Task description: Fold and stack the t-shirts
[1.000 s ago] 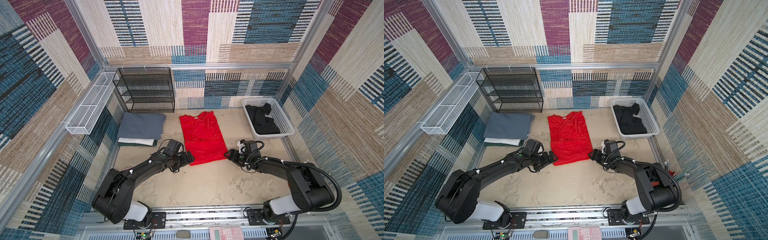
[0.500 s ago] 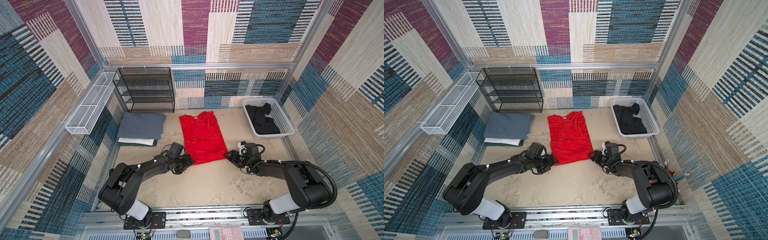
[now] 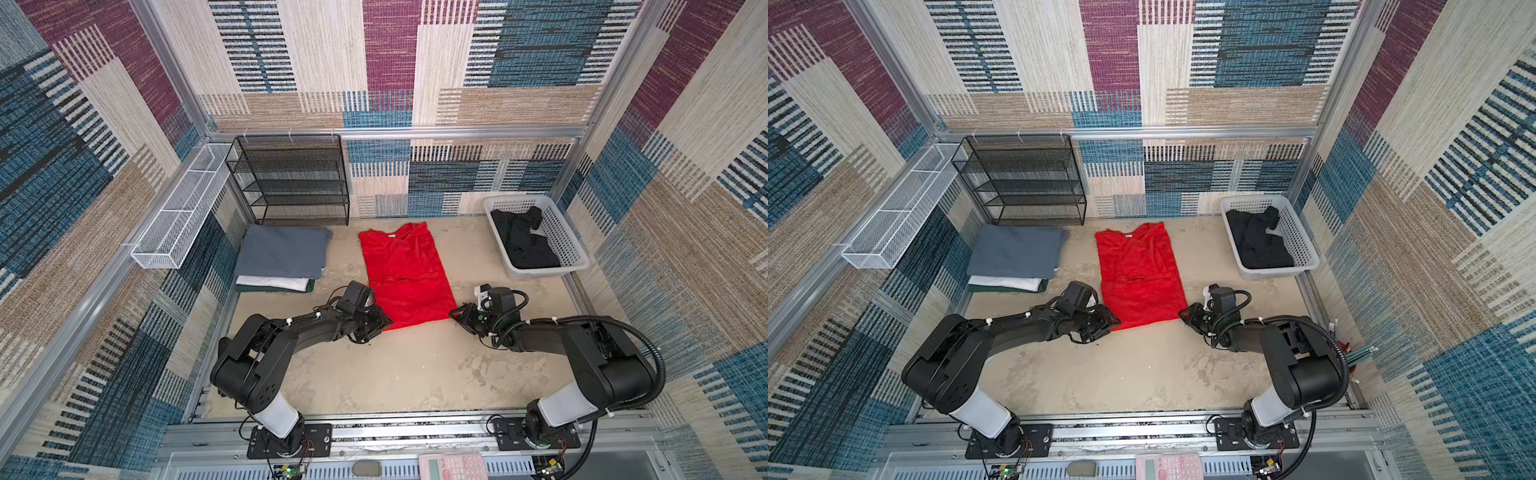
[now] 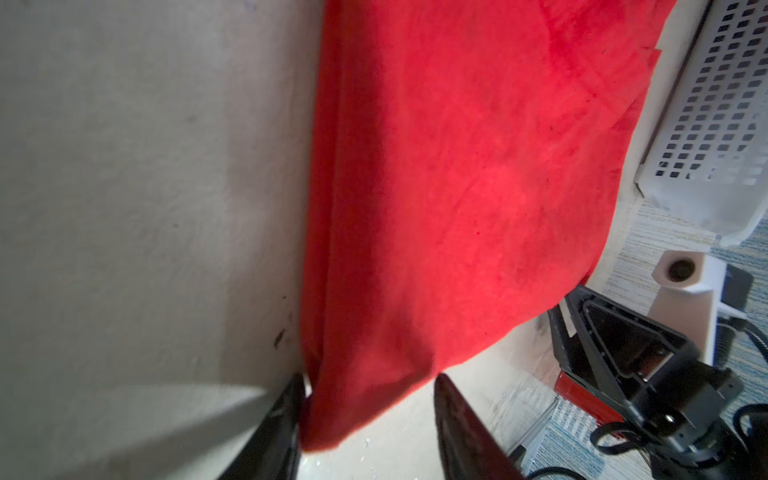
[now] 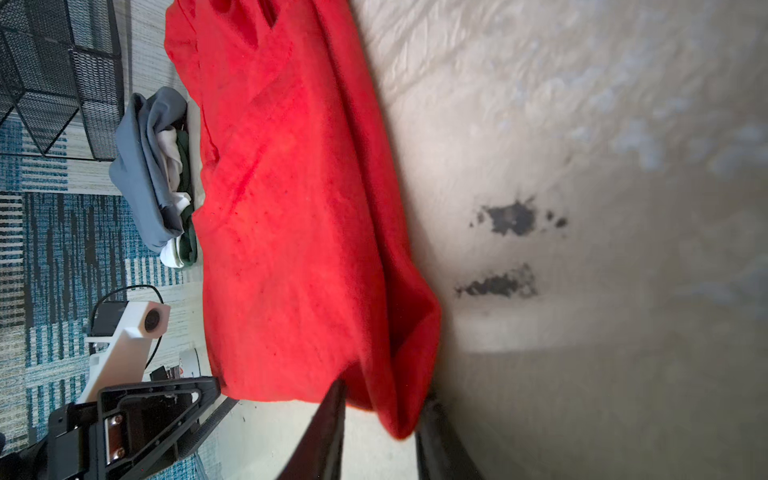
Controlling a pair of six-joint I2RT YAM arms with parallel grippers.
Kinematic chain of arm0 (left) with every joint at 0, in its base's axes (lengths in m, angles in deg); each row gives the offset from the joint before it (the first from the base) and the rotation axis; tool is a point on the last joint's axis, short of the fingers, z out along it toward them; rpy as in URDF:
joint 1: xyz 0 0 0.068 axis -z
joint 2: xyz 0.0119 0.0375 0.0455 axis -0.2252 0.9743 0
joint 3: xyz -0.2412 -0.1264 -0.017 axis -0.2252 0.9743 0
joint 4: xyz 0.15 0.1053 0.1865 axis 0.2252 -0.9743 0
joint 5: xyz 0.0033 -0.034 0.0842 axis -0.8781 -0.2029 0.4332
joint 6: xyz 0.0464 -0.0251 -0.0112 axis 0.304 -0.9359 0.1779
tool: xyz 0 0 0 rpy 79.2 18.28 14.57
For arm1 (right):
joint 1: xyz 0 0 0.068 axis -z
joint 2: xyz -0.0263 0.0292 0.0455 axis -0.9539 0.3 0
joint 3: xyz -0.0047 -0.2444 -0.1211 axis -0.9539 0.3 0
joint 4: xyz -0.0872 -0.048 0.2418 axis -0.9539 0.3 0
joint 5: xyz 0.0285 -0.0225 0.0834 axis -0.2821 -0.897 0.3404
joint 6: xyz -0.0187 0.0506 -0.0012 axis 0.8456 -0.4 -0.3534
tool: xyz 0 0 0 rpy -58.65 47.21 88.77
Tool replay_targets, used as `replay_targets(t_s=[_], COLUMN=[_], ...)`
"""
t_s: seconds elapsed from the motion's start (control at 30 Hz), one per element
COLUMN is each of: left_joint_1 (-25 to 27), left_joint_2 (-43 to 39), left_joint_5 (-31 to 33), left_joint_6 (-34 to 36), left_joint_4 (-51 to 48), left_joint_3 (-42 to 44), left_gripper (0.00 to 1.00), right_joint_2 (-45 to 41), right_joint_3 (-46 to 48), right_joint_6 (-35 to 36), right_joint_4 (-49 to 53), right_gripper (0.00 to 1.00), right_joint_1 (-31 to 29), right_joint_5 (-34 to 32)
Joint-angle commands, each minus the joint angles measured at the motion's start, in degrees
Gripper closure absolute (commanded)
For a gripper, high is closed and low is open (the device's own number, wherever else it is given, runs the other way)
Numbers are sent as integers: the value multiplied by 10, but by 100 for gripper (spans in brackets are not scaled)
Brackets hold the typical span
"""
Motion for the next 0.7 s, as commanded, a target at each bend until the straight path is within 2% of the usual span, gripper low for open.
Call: replay_targets(t_s=[0.0, 0.07, 0.3, 0.43, 0.53, 0.67], left_joint_1=[-3, -4, -9, -15, -18, -18], left_joint_2=[12, 18, 24, 22, 22, 24], left_joint_5=[16, 17, 20, 24, 27, 28], left_joint_6=[17, 23, 35, 41, 46, 57], left_joint_4=[-43, -52, -69, -82, -91, -104], left_joint_3=[-14, -22, -35, -38, -42, -54], left_gripper=[53, 57, 64, 84, 88, 99], right_joint_2=[5, 8, 8, 5, 4, 5], right_joint_3=[-5, -7, -12, -13, -14, -15], right_joint_6=[0, 0, 1, 8, 11, 6], right_joint_4=[-1, -1, 2, 7, 9, 5], right_gripper=[76, 80, 86, 95, 100, 100], right_joint_1=[0, 0, 1, 1, 2, 2], right_joint_5=[-2, -5, -9, -13, -14, -4])
